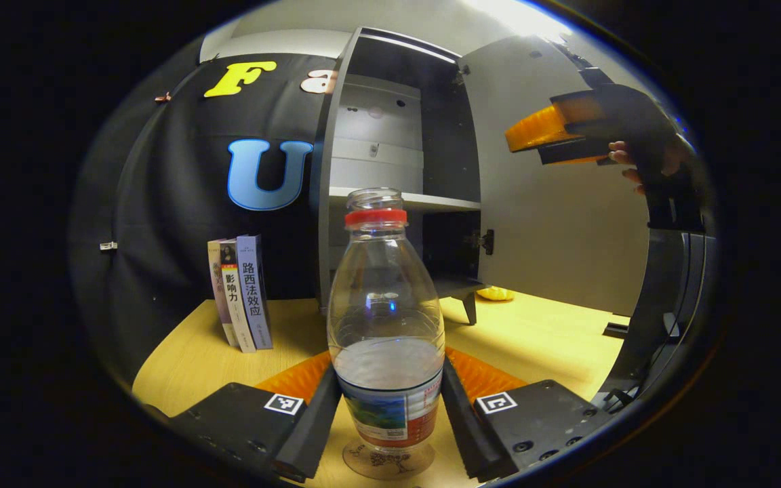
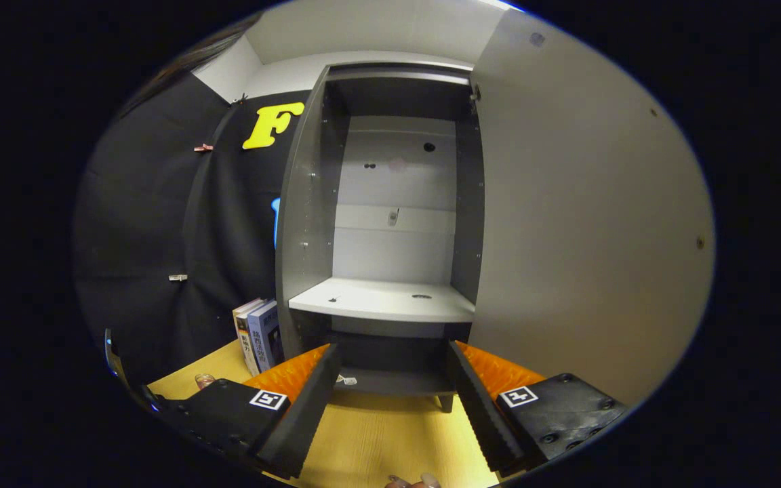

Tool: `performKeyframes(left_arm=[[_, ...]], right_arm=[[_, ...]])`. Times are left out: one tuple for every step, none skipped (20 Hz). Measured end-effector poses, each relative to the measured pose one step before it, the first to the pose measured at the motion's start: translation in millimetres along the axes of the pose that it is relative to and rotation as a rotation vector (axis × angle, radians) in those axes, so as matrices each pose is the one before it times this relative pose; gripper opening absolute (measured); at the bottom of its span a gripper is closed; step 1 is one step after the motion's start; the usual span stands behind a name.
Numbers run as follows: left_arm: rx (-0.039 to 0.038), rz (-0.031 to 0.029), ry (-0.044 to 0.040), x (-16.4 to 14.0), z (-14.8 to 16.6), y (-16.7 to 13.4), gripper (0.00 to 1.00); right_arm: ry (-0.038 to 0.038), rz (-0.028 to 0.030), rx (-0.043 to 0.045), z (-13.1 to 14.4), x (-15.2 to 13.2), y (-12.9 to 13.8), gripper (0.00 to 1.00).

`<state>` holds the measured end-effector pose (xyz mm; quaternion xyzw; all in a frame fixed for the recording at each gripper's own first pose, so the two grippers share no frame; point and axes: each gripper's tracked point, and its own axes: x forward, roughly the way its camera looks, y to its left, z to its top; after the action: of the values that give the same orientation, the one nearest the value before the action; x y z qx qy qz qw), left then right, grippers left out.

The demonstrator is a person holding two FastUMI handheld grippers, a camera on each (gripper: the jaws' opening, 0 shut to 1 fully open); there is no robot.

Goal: Open the cabinet door with the right hand, grasp the bottle in the cabinet with the left hand and place it on the coaster, then close the cabinet door with the right hand.

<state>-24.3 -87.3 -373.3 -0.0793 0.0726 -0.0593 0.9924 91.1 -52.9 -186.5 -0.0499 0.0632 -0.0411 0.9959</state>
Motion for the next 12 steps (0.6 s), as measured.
performKeyframes(left_arm=[[-0.00249, 0.01184, -0.00975, -1.09, -4.94, 2.59, 0.78], [0.00533, 0.00319, -0.00033, 1.43, -6.64, -1.46, 0.78], [0.01621, 0.00503, 0.00686, 0.51, -6.46, 0.91, 0.78], [0.02193, -0.0038, 0.00469, 0.14, -6.73, -1.28, 0.78], [0.01241, -0.00404, 0.00227, -1.11, -3.85, -0.02, 0.78], [-0.00558, -0.00691, 0.0057, -0.69, -5.73, -1.28, 0.78], [-0.02743, -0.01504, 0.00471, -1.09, -2.79, -3.08, 0.78], [-0.0287, -0.00914, 0.00164, -1.56, -2.49, -3.16, 0.78], [-0.00806, 0.00402, -0.0024, -1.78, -1.02, -0.71, 0.79], [0.01234, 0.00658, -0.01664, -0.95, 1.62, -0.33, 0.79], [0.01933, 0.00892, -0.00002, -0.49, -0.38, 1.59, 0.8], [0.00538, -0.00239, -0.00231, 2.22, -1.42, 0.05, 0.8]], right_arm=[[0.01508, -0.00188, 0.00495, -5.79, -0.04, -0.77, 0.97], [0.00979, -0.00552, 0.00058, -5.69, 0.37, -1.53, 0.98], [0.0103, -0.00288, 0.00195, -4.7, -0.38, -1.39, 0.98], [0.01382, 0.00215, 0.00471, -5.18, -0.09, 0.69, 0.97], [0.01205, 0.00179, 0.0039, -4.57, -0.08, 1.06, 0.97], [0.00752, 0.00129, 0.00157, -2.33, 0.1, 0.56, 0.98], [0.00397, 0.00158, -0.00152, -1.14, 0.79, 0.55, 0.97], [0.00029, 0.0033, -0.00327, -0.55, 0.05, 1.59, 0.98], [0.00218, 0.00339, -0.00332, -1.48, 0.28, 1.67, 0.98], [0.00339, 0.00439, -0.00373, -0.8, -0.55, 2.04, 0.98], [0.0045, 0.00477, -0.00577, -1.32, -0.62, 1.4, 0.98], [0.00439, 0.00259, -0.00742, -0.54, -1.26, 0.02, 0.98]])
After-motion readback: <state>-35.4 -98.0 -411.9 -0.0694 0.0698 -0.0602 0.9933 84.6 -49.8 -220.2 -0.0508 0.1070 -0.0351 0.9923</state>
